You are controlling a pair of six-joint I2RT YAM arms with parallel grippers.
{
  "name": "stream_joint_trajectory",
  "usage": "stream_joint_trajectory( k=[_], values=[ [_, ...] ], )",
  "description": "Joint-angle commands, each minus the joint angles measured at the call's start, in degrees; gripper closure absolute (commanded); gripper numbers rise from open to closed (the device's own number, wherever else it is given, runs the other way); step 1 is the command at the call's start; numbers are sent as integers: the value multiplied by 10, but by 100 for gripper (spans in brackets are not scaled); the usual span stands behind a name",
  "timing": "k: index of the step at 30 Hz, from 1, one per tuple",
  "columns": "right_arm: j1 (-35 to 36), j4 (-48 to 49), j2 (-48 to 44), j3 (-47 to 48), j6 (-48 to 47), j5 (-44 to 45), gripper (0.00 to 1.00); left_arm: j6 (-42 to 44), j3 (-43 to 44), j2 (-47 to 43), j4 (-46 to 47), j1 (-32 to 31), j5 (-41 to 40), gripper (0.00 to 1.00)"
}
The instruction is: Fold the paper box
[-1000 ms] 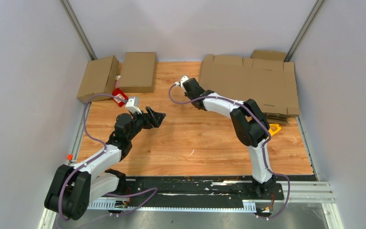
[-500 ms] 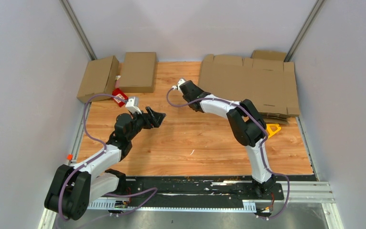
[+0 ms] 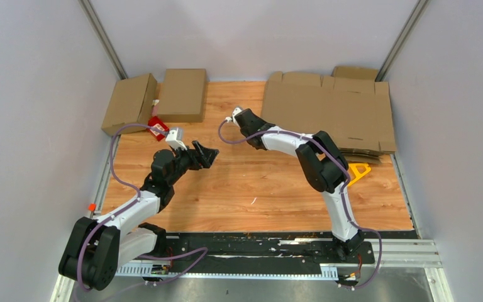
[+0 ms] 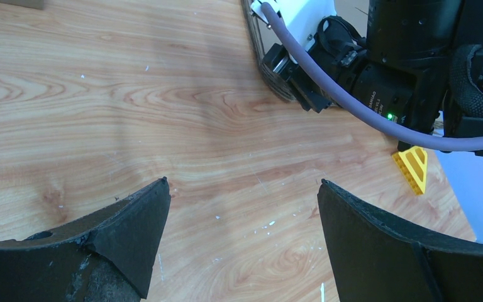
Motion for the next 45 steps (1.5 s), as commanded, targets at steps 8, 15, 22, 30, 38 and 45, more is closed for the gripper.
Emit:
stream_joint_trajectory(
  k=[8, 15, 22, 30, 38, 45],
  values=[
    [-4, 17, 1, 2, -14, 59, 78, 14, 21, -8, 16, -4, 3, 5],
    [-4, 12, -1, 10, -6, 60, 100, 12, 21, -5, 17, -4, 5, 5],
    [-7, 8, -48, 2, 22, 55, 100, 11, 20, -4, 20, -4, 7, 5],
    [-31, -14, -152, -23, 77, 58, 100, 7, 20, -2, 23, -5, 10, 5],
    [4, -50, -282, -55, 70, -48, 100, 2, 22, 3, 33, -5, 26, 5],
    [76, -91, -358, -78, 99, -121, 98, -15, 23, 27, 66, -5, 58, 4]
  ],
)
